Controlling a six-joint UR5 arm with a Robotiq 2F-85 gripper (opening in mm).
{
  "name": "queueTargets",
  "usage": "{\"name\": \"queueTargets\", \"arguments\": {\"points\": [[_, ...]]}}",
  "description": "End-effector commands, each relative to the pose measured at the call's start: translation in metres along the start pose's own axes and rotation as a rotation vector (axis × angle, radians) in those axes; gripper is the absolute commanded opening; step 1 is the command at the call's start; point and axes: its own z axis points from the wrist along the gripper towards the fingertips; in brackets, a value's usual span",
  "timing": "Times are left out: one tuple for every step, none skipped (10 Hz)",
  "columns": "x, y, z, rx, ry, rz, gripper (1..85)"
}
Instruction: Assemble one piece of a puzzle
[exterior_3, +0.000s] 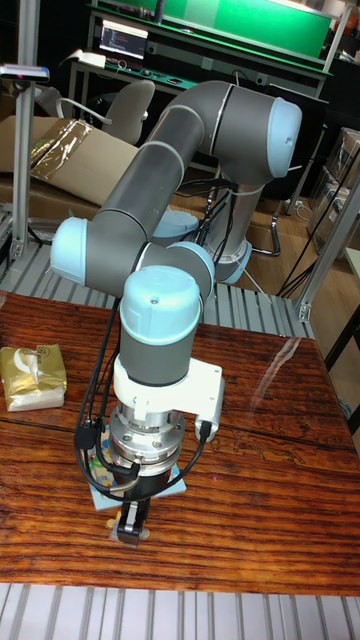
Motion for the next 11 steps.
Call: {"name": "queueTargets", "arguments": {"points": [[0.000,-0.004,-0.007,0.014,-0.010,0.031,37.7],[0.001,-0.005,-0.009,0.015,-0.009,0.035,37.7],[0.006,-0.006,-0.010,0.017,0.005,0.028,39.3],[0.011,-0.007,-0.010,0.025,0.017,0.016,42.3],[0.012,-0.008,-0.008,0.026,0.021,0.006,46.3],[0.012,-0.007,-0.008,0.024,0.020,0.000,48.0],[0.011,-0.007,-0.007,0.020,0.017,-0.008,50.3],[0.011,-0.007,-0.005,0.020,0.017,-0.008,50.7],[0.009,-0.007,-0.002,0.020,0.013,-0.009,51.0],[0.008,-0.008,0.000,0.021,0.012,-0.009,51.7],[0.007,-0.007,0.001,0.021,0.012,-0.009,52.0]]}}
